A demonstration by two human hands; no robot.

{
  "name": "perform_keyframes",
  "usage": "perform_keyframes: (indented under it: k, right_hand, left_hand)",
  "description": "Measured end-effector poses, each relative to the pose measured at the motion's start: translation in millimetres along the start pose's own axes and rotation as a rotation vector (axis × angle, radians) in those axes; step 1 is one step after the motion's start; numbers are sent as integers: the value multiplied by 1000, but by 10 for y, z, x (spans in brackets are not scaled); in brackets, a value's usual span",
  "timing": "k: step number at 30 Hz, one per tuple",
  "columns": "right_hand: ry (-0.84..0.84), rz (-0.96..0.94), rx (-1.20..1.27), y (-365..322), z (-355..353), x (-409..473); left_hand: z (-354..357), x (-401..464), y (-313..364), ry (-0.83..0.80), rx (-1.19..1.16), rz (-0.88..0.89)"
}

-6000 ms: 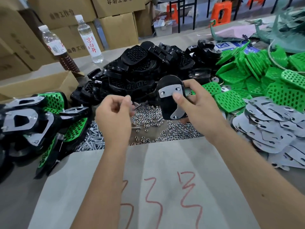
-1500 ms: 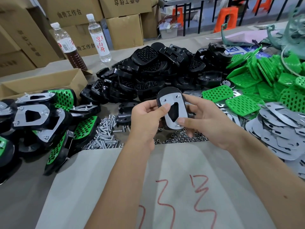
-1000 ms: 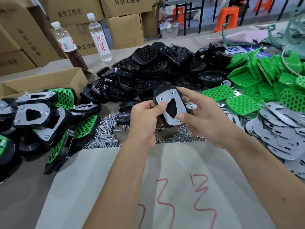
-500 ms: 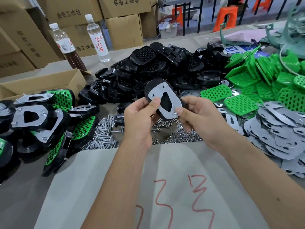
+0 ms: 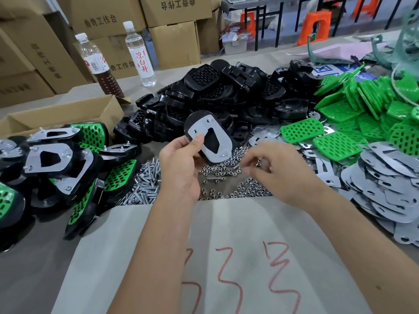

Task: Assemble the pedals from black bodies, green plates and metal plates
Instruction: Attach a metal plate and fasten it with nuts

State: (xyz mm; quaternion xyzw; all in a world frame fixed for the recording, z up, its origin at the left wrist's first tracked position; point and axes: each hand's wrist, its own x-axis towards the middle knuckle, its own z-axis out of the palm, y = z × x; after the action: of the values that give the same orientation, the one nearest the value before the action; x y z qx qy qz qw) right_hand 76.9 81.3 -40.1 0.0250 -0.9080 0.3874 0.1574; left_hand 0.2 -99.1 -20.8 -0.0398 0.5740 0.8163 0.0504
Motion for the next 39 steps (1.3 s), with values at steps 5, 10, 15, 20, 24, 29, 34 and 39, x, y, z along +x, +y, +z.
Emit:
perform_keyframes:
  k: [5,10,15,20,24,29,34,39]
  right_hand:
    - [-183,-40,-206,-79,2,6]
    - [-136,-28,-204,-101,21,-9]
    - [264,76,294,-88,-64,9]
    - [352,85,525,-76,-89,-14]
    - [378,60,413,-62,-56,0]
    - [391,-36,316,-53,-56,18]
    - [363,-8,441,-39,-23,14]
    - [371,-83,333,-39,16,2]
  left_hand:
    - [-27,17,2,-6,98,71]
    - [-14,-7,-27,-27,210,67]
    - [39,-86,-36,-145,319,30]
    - [138,-173,-87,-223,345,-31]
    - [176,-195,-106,-191,353,-58]
    - [191,-217,-106,-198,366,-61]
    - [196,-232,-89,-180,319,-87]
    - [244,-255,-132,-136,349,-62]
